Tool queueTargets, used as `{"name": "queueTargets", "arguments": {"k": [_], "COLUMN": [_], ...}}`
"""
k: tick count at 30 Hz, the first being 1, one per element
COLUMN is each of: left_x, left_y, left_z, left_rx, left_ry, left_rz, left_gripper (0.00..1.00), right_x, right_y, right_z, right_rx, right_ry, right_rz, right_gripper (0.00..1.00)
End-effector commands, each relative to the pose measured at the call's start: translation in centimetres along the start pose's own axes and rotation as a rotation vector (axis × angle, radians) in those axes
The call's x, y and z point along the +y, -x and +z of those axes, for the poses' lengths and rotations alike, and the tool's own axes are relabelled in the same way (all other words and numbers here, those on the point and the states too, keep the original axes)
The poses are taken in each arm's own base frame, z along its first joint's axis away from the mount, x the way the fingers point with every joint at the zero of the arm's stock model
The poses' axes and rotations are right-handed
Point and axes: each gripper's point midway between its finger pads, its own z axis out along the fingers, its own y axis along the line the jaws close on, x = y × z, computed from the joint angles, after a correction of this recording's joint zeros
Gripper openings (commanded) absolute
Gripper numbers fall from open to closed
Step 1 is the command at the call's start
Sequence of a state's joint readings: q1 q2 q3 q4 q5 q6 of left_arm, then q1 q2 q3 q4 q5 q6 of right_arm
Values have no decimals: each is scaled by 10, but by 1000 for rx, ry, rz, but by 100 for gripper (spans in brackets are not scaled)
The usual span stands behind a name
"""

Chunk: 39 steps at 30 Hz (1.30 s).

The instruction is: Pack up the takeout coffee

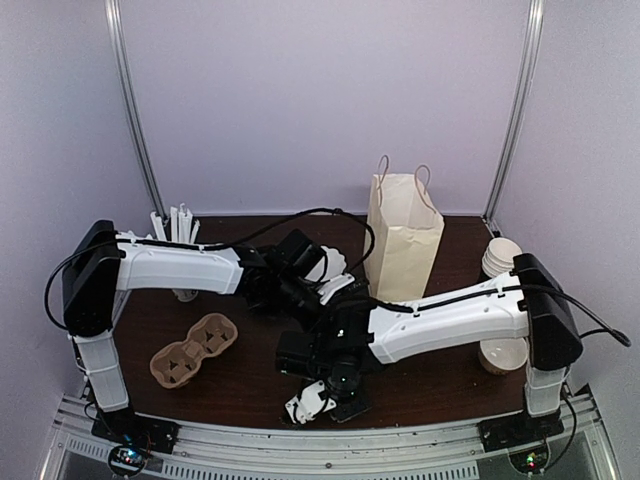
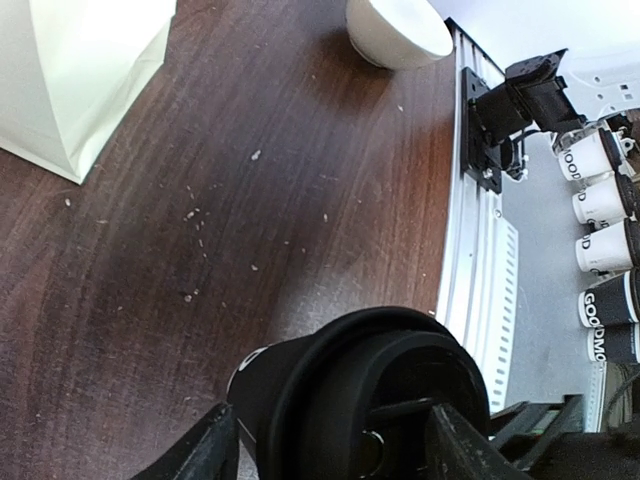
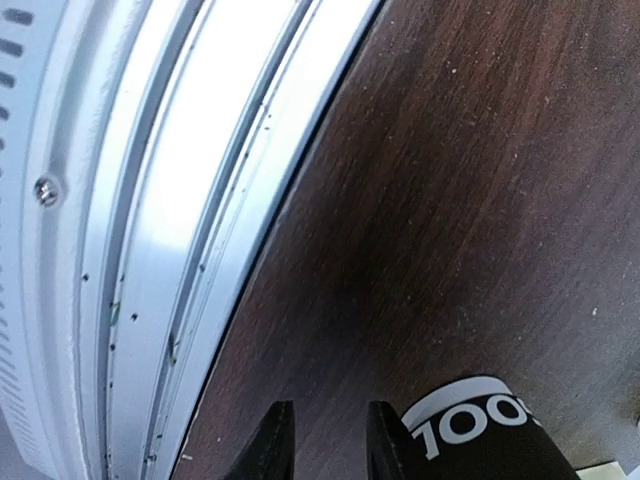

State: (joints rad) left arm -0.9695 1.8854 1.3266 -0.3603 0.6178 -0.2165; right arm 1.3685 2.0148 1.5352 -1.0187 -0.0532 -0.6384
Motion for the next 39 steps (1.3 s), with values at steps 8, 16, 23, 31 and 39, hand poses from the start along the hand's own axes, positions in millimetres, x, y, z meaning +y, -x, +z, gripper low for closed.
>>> {"name": "queueTargets", "arguments": {"k": [8,16,23,31,39], "left_x": [2,-19,-21,-1,-5], "left_y": [6,42,60,7,-14], "left_z": [-8,-33,-61,-73,-60], "left_rx": [30,-85,-136,-79,-65], "left_ry": [67,81,185,313,235], "left_rz": [25,115,137,-97,-225], "left_gripper": [69,83,86,85,78], "right_x": [19,3,-30,-47,-65], "right_y": [1,-43,-94,-101,-88], "right_z": [-125,-196,-190,-136,-102], "right_rx": [-285,-493,-561,-475,-460], "right_ry": [49,121,25,-2,8], "right_rz": [-54,89,296,272,269], "right_gripper": [40,52,64,75,76]}}
